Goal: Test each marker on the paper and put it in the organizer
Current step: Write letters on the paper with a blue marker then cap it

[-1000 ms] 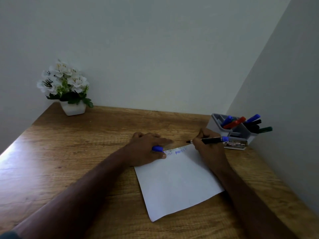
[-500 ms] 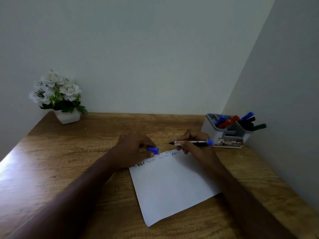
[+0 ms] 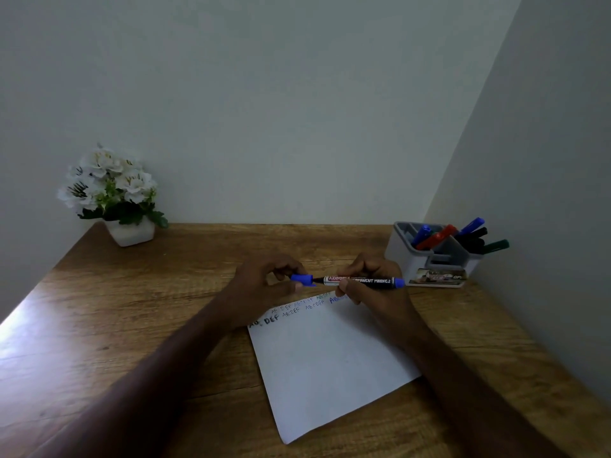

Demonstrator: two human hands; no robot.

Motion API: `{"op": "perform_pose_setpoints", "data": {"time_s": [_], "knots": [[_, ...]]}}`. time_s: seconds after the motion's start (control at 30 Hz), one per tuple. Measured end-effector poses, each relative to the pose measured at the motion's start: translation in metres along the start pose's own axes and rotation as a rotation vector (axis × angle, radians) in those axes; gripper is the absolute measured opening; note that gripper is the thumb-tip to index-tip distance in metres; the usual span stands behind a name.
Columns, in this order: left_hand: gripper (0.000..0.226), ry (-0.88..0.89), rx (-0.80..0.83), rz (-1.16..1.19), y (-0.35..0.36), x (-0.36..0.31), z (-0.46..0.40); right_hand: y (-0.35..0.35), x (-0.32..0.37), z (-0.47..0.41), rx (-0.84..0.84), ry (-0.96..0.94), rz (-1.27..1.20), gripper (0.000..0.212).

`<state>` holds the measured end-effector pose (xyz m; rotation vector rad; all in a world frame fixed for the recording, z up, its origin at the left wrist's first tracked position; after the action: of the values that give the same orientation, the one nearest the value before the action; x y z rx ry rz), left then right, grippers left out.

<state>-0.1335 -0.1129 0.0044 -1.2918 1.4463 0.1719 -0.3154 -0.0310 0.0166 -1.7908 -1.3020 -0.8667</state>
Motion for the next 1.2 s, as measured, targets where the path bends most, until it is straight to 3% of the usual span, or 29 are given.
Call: {"op": "perform_pose_setpoints", "data": {"time_s": [0.4,0.73,0.97,1.2], "knots": [[0.012,-0.027,0.073,0.101,0.004,-0.026,0.004,0.007,-0.007,0.000,0.088,0.105,-0.164,0.007],[0.014,-0.037,0.002,0.158,0.003,-0.034,0.003,0.014,-0.001,-0.002,0.056,0.161,-0.397,0.021],[0.012,0.022,-0.031,0.115,0.004,-0.039,0.005,0.019,0.001,-0.002,0.059,0.152,-0.409,0.025],[0.006,-0.049,-0.017,0.312,0.008,-0.036,0.010,0.014,0.001,-0.001,0.133,0.132,-0.388,0.017]]}}
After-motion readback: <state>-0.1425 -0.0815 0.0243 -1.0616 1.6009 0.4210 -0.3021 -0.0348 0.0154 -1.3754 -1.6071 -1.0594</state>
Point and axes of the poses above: each hand's wrist, its own z-axis away from the middle knuckle, its own y-axis out of the palm, x = y × z, the point moved 7 cm from there along -z, towards the middle knuckle, and after that the axes turned 1 degree about -y, right-handed, at the moved point
